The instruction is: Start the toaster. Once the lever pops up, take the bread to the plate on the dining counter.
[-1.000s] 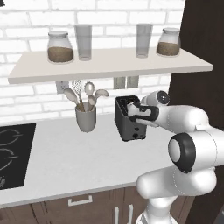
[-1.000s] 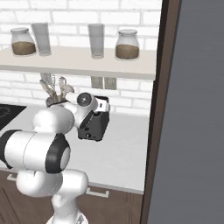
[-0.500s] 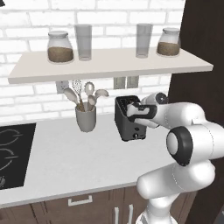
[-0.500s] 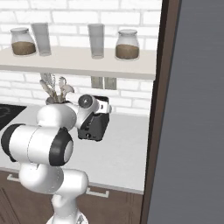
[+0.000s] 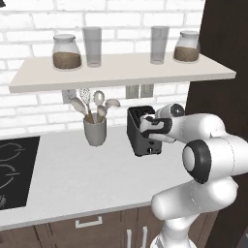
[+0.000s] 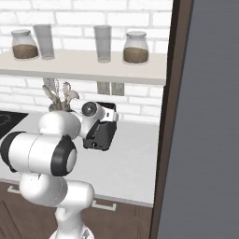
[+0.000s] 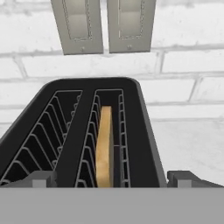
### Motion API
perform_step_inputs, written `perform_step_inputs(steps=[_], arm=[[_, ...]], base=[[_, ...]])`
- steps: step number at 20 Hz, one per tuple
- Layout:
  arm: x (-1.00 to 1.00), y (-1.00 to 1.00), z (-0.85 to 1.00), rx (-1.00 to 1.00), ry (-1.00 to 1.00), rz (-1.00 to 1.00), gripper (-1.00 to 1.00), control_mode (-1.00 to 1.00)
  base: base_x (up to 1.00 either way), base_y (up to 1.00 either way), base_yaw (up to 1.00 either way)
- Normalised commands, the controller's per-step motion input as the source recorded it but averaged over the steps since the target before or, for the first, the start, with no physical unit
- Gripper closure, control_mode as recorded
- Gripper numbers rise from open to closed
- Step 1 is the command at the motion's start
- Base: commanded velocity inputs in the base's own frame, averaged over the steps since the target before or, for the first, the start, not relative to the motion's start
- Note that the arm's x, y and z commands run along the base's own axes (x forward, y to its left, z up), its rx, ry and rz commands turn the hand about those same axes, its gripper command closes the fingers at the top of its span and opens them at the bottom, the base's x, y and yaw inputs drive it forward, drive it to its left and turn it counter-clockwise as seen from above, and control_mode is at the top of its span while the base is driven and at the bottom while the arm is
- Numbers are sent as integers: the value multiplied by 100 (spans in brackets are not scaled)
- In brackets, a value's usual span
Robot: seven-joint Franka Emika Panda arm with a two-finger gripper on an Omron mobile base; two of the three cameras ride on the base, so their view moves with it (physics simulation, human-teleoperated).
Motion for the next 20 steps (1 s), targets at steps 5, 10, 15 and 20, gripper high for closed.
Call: perform_step_inputs(steps=[5,10,15,20], arm=[[0,1,0,0,0,0,-100,-100],[0,0,0,0,0,0,-100,-100],[0,1,0,0,0,0,-100,-100],[0,4,0,0,0,0,-100,-100]], base=[[0,0,0],[0,0,0],[0,0,0],[0,0,0]])
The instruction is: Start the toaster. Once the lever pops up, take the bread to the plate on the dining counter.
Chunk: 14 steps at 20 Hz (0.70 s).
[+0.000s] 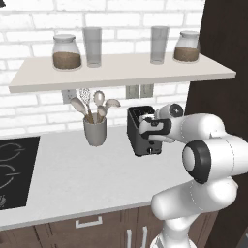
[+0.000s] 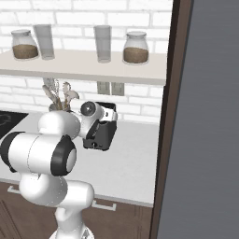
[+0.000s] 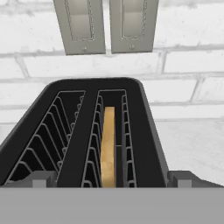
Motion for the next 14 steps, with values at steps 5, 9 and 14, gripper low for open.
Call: perform_step_inputs(steps=[5,9,14], arm=[[0,0,0,0,0,-1,-100,-100],[0,0,0,0,0,-5,-100,-100],[0,0,0,0,0,-5,-100,-100]], base=[[0,0,0],[0,0,0],[0,0,0]])
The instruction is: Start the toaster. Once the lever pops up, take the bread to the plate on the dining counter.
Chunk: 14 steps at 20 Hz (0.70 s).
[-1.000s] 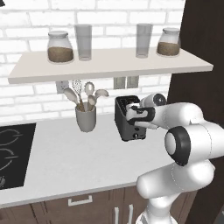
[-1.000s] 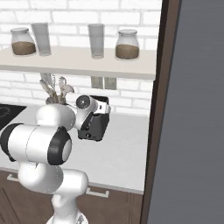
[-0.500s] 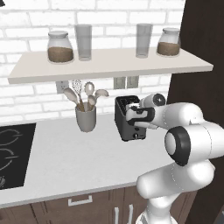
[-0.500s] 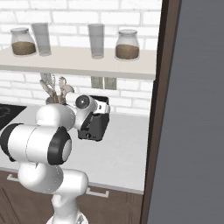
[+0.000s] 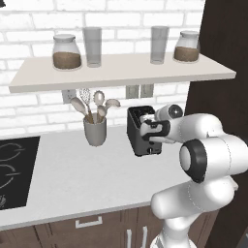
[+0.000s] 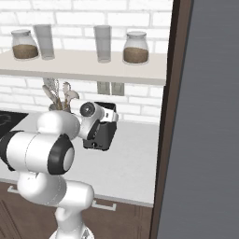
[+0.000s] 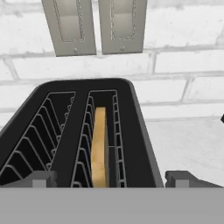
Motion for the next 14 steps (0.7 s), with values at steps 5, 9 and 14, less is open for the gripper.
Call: perform_step_inputs(steps=[5,9,14], arm=[[0,0,0,0,0,-1,-100,-100],[0,0,0,0,0,0,-100,-100],[0,0,0,0,0,0,-100,-100]], base=[[0,0,0],[0,0,0],[0,0,0]])
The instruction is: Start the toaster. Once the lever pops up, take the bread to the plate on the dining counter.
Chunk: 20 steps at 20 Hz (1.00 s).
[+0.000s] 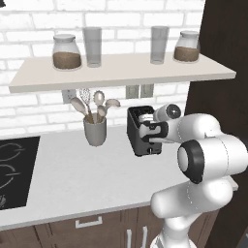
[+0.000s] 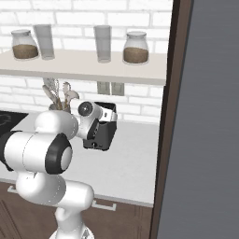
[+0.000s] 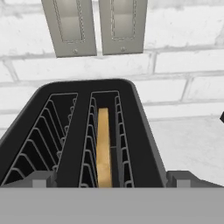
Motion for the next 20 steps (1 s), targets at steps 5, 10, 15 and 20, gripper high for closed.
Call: perform_step_inputs(steps=[5,10,15,20], arm=[[0,0,0,0,0,0,-100,-100],[0,0,0,0,0,0,-100,-100],[0,0,0,0,0,0,-100,-100],[0,0,0,0,0,0,-100,-100]], base=[[0,0,0],[0,0,0],[0,0,0],[0,0,0]])
